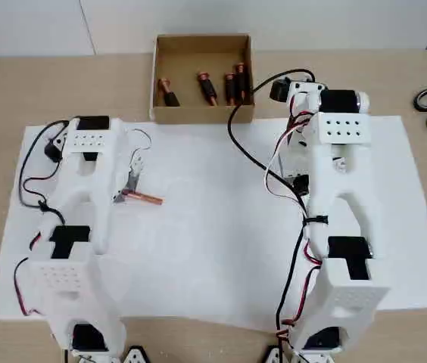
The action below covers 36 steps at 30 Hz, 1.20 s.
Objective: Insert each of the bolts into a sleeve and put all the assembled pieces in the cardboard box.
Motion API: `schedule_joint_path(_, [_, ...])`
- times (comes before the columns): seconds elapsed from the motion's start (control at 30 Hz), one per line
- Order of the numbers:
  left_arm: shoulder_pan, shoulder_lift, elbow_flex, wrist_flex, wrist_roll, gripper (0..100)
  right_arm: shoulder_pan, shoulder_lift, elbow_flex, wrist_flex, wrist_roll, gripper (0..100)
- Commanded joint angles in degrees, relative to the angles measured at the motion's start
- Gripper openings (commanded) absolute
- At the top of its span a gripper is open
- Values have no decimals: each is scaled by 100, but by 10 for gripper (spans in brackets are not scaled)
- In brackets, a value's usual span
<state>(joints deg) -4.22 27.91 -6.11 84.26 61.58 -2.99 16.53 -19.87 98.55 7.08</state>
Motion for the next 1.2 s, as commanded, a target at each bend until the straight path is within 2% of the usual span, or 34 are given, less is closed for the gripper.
schedule_joint_path(0.0, [-44,26,4,-44,-9,94,-4,-409,-18,40,9,3])
schedule_joint_path(0.23, [0,18,31,-18,-9,89,-4,-409,-18,40,9,3])
schedule_joint_path(0.37, [97,-18,13,-9,-9,1,-4,-409,-18,40,9,3])
schedule_joint_path(0.57, [387,-18,-585,695,-35,6,-4,-409,-18,40,9,3])
schedule_joint_path(0.73, [615,-18,-1938,1556,-1257,6,-4,-426,-18,31,9,3])
schedule_joint_path(0.8, [598,-18,-2396,1618,-1679,6,-4,-426,-18,31,9,3])
schedule_joint_path(1.03, [492,-70,-3495,1626,-1855,6,-4,-462,-53,31,62,3])
schedule_joint_path(1.17, [624,-659,-3688,1626,-2277,6,-13,-1033,-53,57,70,3])
